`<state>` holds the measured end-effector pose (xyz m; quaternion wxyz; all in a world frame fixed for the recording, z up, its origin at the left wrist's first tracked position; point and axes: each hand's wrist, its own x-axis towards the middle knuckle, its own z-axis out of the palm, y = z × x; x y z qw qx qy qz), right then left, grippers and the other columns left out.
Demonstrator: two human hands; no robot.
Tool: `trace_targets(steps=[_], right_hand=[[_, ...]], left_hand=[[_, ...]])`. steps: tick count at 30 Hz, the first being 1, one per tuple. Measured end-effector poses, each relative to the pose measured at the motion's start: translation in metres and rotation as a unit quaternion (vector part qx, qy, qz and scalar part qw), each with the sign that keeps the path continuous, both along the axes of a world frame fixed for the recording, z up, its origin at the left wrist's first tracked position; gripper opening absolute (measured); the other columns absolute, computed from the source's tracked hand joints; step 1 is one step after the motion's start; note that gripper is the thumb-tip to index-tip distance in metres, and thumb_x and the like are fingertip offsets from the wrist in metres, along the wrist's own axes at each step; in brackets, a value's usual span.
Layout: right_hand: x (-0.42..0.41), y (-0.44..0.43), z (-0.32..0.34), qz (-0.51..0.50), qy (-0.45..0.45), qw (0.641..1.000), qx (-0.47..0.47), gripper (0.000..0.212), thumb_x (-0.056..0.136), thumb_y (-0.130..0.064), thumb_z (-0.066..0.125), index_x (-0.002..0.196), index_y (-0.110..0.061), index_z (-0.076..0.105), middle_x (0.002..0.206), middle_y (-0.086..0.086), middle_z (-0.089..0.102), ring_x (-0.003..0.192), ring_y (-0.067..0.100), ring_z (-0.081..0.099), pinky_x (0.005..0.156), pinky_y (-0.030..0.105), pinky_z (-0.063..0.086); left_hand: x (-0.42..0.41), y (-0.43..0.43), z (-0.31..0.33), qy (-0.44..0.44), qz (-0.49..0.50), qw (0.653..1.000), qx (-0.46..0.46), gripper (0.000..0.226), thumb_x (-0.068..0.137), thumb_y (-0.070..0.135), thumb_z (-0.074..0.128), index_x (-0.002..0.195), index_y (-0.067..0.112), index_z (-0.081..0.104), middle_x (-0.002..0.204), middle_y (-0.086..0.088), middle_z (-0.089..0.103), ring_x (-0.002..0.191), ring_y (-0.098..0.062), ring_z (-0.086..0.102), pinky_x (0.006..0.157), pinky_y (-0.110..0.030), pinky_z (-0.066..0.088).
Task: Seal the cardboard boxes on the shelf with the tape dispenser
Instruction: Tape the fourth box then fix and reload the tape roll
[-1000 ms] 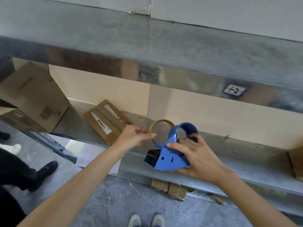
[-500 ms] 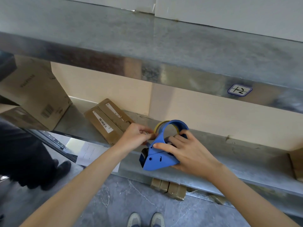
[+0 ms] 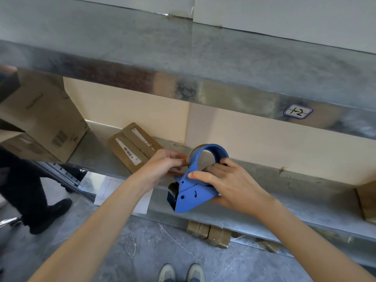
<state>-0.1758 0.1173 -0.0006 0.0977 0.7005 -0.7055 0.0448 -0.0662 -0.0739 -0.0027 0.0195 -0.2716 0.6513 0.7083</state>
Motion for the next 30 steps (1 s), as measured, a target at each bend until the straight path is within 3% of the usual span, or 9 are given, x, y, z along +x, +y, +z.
trace_targets(steps=[3, 8, 12, 18, 22, 25, 28, 30], right_hand=[[0.003, 0.002, 0.002, 0.006, -0.001, 1.000, 0.008, 0.083, 0.075, -0.030, 0.080, 0.140, -0.027, 0.029, 0.090, -0.002, 0.067, 0.079, 0.020, 0.064, 0.082, 0.029, 0.035], [0.006, 0.001, 0.005, 0.003, -0.008, 1.000, -0.001, 0.085, 0.073, -0.026, 0.081, 0.140, -0.026, 0.030, 0.084, -0.003, 0.067, 0.075, 0.020, 0.063, 0.079, 0.028, 0.035], [0.004, 0.001, 0.009, 0.012, -0.004, 1.000, -0.005, 0.084, 0.071, -0.025, 0.083, 0.137, -0.025, 0.031, 0.080, -0.003, 0.066, 0.073, 0.019, 0.062, 0.078, 0.028, 0.035], [0.005, 0.000, 0.007, 0.006, -0.006, 1.000, -0.006, 0.086, 0.065, -0.025, 0.088, 0.131, -0.022, 0.032, 0.076, -0.004, 0.063, 0.068, 0.018, 0.061, 0.074, 0.030, 0.044], [0.003, 0.001, 0.010, 0.003, -0.019, 1.000, -0.020, 0.085, 0.069, -0.026, 0.087, 0.134, -0.020, 0.032, 0.079, -0.001, 0.064, 0.070, 0.018, 0.062, 0.076, 0.029, 0.039], [0.002, 0.001, 0.012, 0.000, 0.021, 0.999, -0.038, 0.082, 0.068, -0.028, 0.086, 0.133, -0.018, 0.037, 0.070, -0.004, 0.060, 0.063, 0.017, 0.057, 0.066, 0.031, 0.046], [0.003, 0.002, 0.008, 0.002, 0.016, 0.999, -0.045, 0.083, 0.067, -0.026, 0.087, 0.132, -0.018, 0.036, 0.068, -0.004, 0.060, 0.062, 0.018, 0.056, 0.064, 0.032, 0.047], [0.002, 0.002, 0.006, 0.000, -0.003, 0.999, -0.047, 0.082, 0.068, -0.024, 0.086, 0.132, -0.019, 0.035, 0.070, -0.003, 0.062, 0.062, 0.019, 0.058, 0.067, 0.032, 0.047]], left_hand=[[0.003, 0.000, 0.000, 0.010, -0.009, 1.000, 0.006, 0.018, 0.095, 0.006, 0.061, 0.105, -0.002, 0.073, 0.077, 0.001, 0.069, 0.075, -0.011, 0.060, 0.061, -0.019, 0.051], [0.005, 0.001, 0.003, 0.018, -0.004, 1.000, -0.025, 0.019, 0.096, 0.004, 0.058, 0.104, 0.001, 0.074, 0.085, 0.000, 0.072, 0.087, -0.016, 0.062, 0.062, -0.020, 0.052], [0.005, 0.001, 0.009, 0.020, 0.012, 0.999, -0.026, 0.018, 0.094, 0.002, 0.058, 0.095, 0.004, 0.076, 0.076, 0.007, 0.074, 0.078, -0.006, 0.065, 0.064, -0.021, 0.052], [0.002, 0.003, 0.013, 0.003, 0.045, 0.997, -0.055, 0.011, 0.086, 0.004, 0.066, 0.083, 0.002, 0.076, 0.061, 0.010, 0.066, 0.077, -0.015, 0.057, 0.071, -0.029, 0.059], [0.008, -0.001, 0.018, 0.042, 0.009, 0.998, -0.035, 0.011, 0.090, 0.007, 0.068, 0.097, 0.003, 0.076, 0.081, 0.001, 0.075, 0.082, -0.013, 0.068, 0.066, -0.023, 0.056], [0.011, 0.000, 0.020, 0.050, -0.023, 0.998, -0.024, 0.019, 0.091, 0.010, 0.068, 0.108, 0.003, 0.074, 0.099, -0.012, 0.075, 0.087, -0.013, 0.069, 0.065, -0.020, 0.054], [0.011, 0.005, 0.023, 0.047, -0.012, 0.998, -0.047, 0.017, 0.091, 0.013, 0.069, 0.105, 0.005, 0.075, 0.100, -0.015, 0.074, 0.083, -0.012, 0.069, 0.063, -0.017, 0.053], [0.010, 0.006, 0.023, 0.063, -0.018, 0.997, -0.050, 0.017, 0.091, 0.018, 0.069, 0.102, 0.006, 0.077, 0.098, -0.013, 0.075, 0.084, -0.015, 0.068, 0.070, -0.021, 0.055]])
